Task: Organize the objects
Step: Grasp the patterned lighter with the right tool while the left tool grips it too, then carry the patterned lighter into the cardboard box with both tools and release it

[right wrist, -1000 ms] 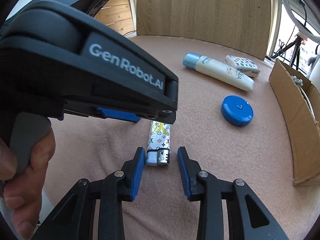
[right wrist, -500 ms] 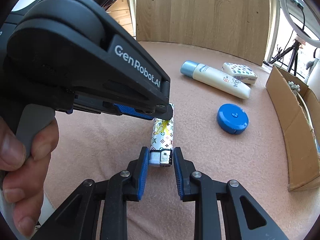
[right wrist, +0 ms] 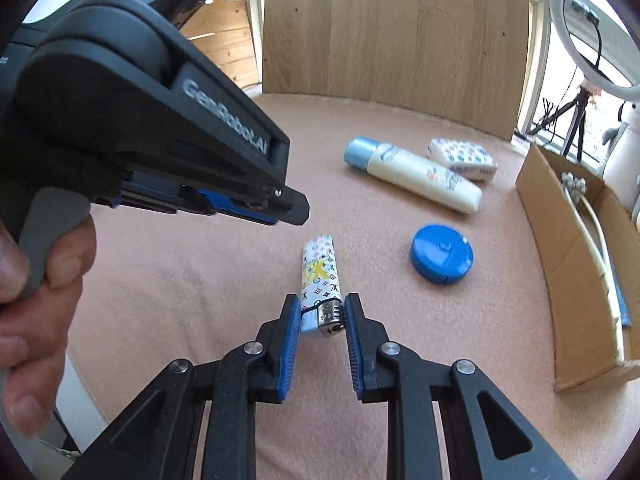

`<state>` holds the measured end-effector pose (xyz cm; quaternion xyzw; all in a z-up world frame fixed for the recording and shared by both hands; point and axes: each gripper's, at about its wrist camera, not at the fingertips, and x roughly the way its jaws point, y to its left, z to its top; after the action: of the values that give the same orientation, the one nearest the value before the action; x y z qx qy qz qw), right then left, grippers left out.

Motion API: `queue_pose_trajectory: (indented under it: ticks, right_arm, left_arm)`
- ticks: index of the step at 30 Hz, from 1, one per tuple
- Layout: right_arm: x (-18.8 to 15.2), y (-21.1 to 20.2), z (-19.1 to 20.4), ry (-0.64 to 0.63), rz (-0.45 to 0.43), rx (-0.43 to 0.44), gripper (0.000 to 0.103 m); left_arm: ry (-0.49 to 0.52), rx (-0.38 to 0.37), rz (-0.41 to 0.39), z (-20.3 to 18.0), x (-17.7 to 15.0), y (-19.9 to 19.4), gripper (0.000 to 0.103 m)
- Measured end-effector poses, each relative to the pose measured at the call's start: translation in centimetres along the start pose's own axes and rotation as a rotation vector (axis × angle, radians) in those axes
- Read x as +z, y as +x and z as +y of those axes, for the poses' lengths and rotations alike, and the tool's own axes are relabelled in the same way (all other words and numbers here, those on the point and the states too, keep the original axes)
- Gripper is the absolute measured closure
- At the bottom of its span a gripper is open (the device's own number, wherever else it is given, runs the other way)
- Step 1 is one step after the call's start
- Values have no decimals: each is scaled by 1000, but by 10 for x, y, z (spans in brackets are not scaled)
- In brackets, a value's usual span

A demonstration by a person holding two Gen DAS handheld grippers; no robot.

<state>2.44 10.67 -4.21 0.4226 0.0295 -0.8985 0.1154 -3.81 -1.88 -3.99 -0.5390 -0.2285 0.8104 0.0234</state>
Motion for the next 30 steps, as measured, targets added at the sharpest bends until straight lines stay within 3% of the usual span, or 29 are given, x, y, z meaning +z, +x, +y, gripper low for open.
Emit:
queue_pose_trajectory:
  ticks: [1,3,9,12,15,16,30]
  right_arm:
    - [-4,3,-2,9,16,10,90]
    - [-8,2,0,0,10,6,90]
    - [-6,5,2,-33,12,-16,85]
    - [-9,10,4,-33,24,0,84]
    - [-8,12,1,-36,20,1,84]
    - [-8,12,0,-37,18,1,84]
    - [-9,-7,13,-51,-35,-13,84]
  left_arm:
    - [-23,-1,19,4,-2,5,54]
    - [-59,-1,45,9,-7,14,44]
    - [-10,15,55,-4,-13,26,44]
    - [26,21,59,-10,-11,30,46]
    - [59,24,73,-15,-9,33,70]
    - [66,33,76,-16,-9,34,71]
    - [55,3,57,-16,-6,16,73]
